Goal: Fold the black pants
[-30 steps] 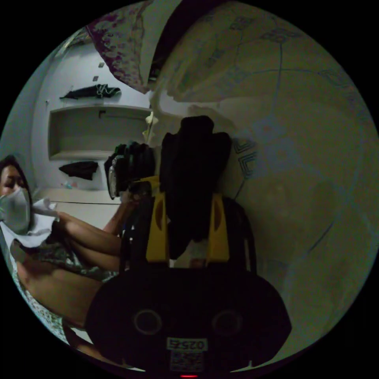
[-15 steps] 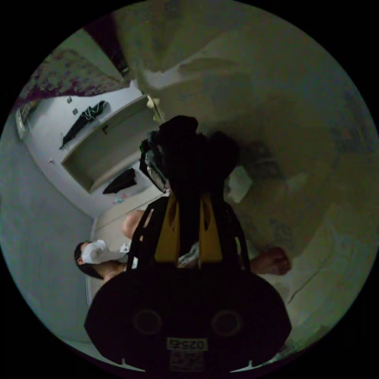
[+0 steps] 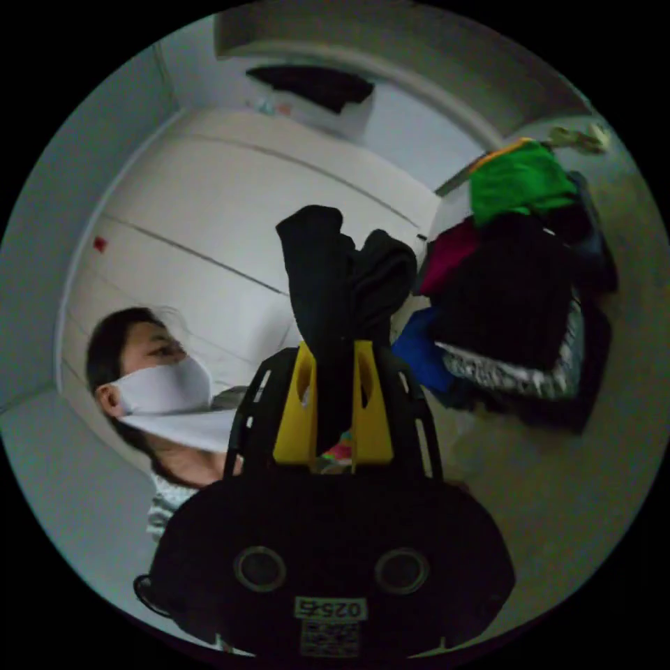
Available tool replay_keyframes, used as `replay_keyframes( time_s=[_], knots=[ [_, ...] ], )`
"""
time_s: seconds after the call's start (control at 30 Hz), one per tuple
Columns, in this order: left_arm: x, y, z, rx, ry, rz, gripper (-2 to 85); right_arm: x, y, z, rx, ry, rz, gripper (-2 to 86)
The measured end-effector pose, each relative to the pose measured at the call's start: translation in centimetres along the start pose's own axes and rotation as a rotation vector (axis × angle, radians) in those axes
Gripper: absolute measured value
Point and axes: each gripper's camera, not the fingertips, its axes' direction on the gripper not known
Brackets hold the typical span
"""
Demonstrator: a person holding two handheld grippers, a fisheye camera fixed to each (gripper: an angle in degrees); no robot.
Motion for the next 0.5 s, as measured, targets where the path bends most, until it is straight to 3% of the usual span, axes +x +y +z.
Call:
replay_keyframes(
  time_s=[0.07, 0.17, 0.23, 0.33, 0.4, 0.5],
  knots=[
    [-0.4, 3.1, -9.7, 0.053, -0.147, -0.108, 2.3, 0.0, -6.7, 10.2, -0.123, 0.034, -0.058, 7.9],
    [-3.7, 7.2, -16.7, 0.042, -0.341, -0.295, 2.2, 3.2, -11.6, 22.2, -0.185, 0.119, -0.004, 7.8],
    [-7.8, 9.9, -18.5, 0.008, -0.378, -0.428, 2.3, 7.0, -13.0, 28.7, -0.256, 0.206, 0.092, 7.6],
    [-16.8, 15.4, -17.6, -0.116, -0.355, -0.692, 2.4, 13.5, -12.5, 38.1, -0.442, 0.459, 0.215, 6.7],
    [-21.0, 18.7, -15.5, -0.210, -0.355, -0.820, 3.0, 15.0, -11.7, 41.8, -0.526, 0.560, 0.179, 6.8],
    [-21.1, 21.7, -16.0, -0.080, -0.176, -0.787, 3.0, 12.0, -11.2, 44.7, -0.563, 0.634, 0.006, 9.6]
  ],
)
